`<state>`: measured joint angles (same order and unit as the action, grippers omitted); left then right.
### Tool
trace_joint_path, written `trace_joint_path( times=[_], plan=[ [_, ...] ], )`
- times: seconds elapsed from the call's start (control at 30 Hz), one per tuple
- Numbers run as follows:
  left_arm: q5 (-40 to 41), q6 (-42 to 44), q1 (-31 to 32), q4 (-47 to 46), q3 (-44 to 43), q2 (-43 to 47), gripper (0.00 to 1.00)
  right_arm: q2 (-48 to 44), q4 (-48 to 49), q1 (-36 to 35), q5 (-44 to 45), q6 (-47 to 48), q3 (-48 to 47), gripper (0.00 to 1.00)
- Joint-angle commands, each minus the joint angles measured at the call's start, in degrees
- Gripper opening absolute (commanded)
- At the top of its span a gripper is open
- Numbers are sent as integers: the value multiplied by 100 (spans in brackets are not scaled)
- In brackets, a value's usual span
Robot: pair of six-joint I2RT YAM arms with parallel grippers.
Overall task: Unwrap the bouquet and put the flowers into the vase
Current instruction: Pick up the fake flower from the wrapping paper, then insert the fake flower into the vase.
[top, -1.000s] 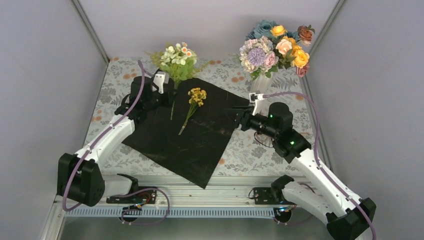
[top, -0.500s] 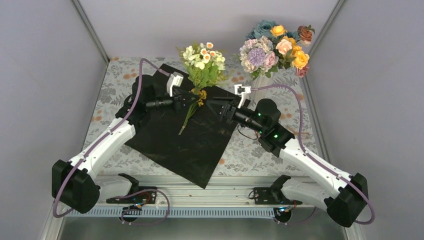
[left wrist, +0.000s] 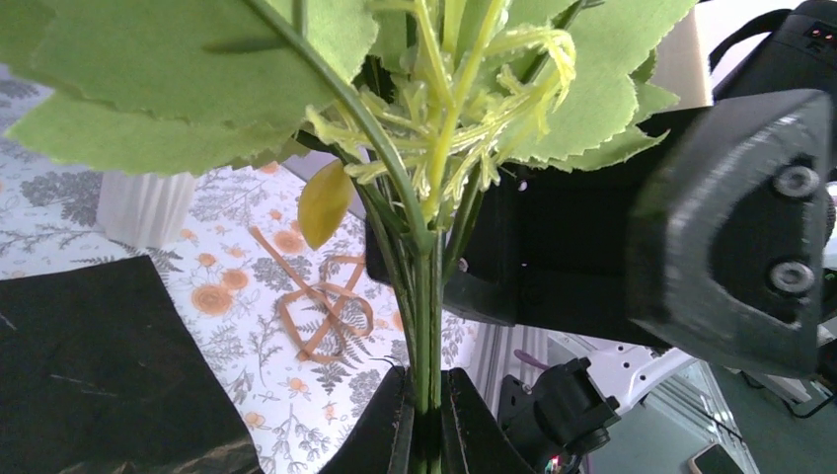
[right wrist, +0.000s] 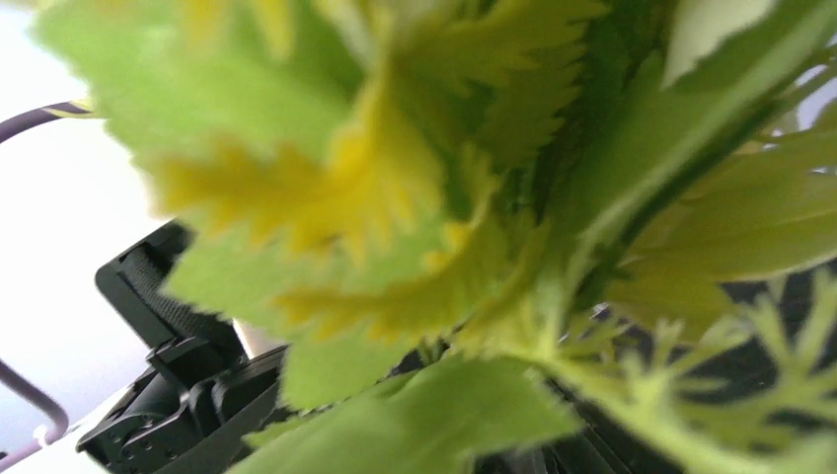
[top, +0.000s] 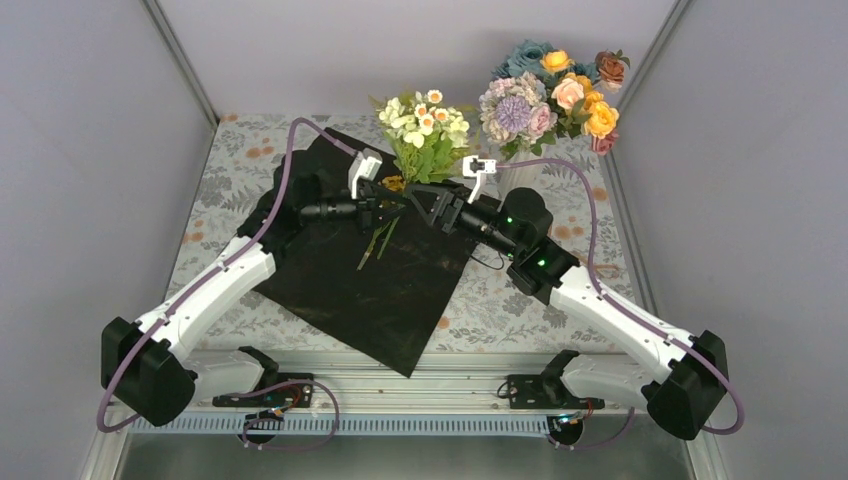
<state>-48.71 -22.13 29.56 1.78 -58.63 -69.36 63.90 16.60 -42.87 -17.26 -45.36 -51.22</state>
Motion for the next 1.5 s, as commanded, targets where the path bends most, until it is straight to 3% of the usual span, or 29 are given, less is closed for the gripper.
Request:
trace_joint_path(
  times=[0.0, 0.23, 0.57, 0.6, 0.7, 0.9, 1.03, 1.13, 1.47],
  plan=[
    [-266, 187, 140, -181, -212, 28, 3, -70, 45, -81, 424, -89, -131, 52],
    [-285, 352, 257, -64, -259, 12, 2, -68, -128, -81, 572, -130, -172, 46],
    [-198, 487, 336, 25, -261, 0, 6, -79, -130, -81, 680, 54, -142, 10],
    [-174, 490, 340, 38, -278, -4, 9, -87, -132, -81, 678, 103, -144, 5],
    [-131, 499, 340, 72, -301, -8, 16, -128, -157, -80, 722, 289, -172, 4],
    [267, 604, 340, 346, -418, 25, 64, -333, -368, -81, 1514, 1352, -423, 4],
    [596, 767, 344, 680, -506, 66, 81, -619, -407, -81, 2459, 2437, -643, 4],
    [805, 916, 340, 901, -550, 125, 99, -874, -309, -81, 3160, 3301, -795, 4],
    [1551, 1340, 340, 1513, -638, 311, 100, -1221, 673, -64, 5018, 5952, -1306, 4]
  ],
)
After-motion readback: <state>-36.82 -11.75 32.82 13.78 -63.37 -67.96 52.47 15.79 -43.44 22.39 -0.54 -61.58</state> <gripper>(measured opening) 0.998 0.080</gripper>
